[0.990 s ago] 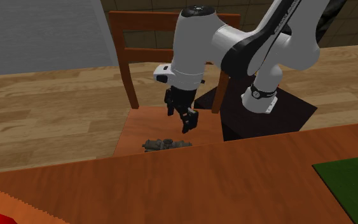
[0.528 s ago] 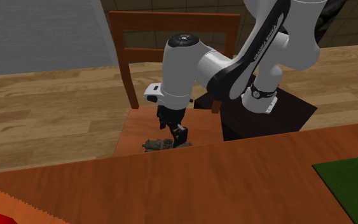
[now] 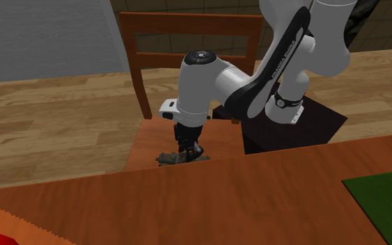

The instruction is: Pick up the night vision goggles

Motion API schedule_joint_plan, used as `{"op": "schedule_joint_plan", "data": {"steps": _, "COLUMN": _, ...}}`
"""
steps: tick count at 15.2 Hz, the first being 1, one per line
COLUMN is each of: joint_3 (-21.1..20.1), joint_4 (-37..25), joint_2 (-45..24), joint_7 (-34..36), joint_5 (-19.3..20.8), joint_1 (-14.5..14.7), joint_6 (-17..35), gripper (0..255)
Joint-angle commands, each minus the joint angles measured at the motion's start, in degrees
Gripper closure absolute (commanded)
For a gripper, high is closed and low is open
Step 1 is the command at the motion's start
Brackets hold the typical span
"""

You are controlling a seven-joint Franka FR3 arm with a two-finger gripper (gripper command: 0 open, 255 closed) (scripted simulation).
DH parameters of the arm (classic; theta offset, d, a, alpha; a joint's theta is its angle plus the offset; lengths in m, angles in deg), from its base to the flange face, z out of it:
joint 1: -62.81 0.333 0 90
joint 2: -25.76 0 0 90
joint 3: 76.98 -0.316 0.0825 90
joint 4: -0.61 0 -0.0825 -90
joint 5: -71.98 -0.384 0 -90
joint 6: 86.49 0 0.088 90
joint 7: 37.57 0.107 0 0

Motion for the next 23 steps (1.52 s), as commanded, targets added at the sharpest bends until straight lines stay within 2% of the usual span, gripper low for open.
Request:
{"op": "schedule_joint_plan", "data": {"steps": 1, "joint_3": 0.0, "joint_4": 0.0, "joint_2": -0.1, "joint_7": 0.0, "joint_5": 0.0, "joint_1": 0.0, "joint_6": 0.0, "gripper": 255}}
{"op": "schedule_joint_plan", "data": {"steps": 8, "joint_3": 0.0, "joint_4": 0.0, "joint_2": -0.1, "joint_7": -0.1, "joint_5": 0.0, "joint_1": 0.0, "joint_6": 0.1, "gripper": 255}}
{"op": "schedule_joint_plan", "data": {"steps": 23, "joint_3": 0.6, "joint_4": -3.3, "joint_2": 7.6, "joint_7": 1.9, "joint_5": 2.4, "joint_1": 0.3, "joint_6": -10.8, "gripper": 255}}
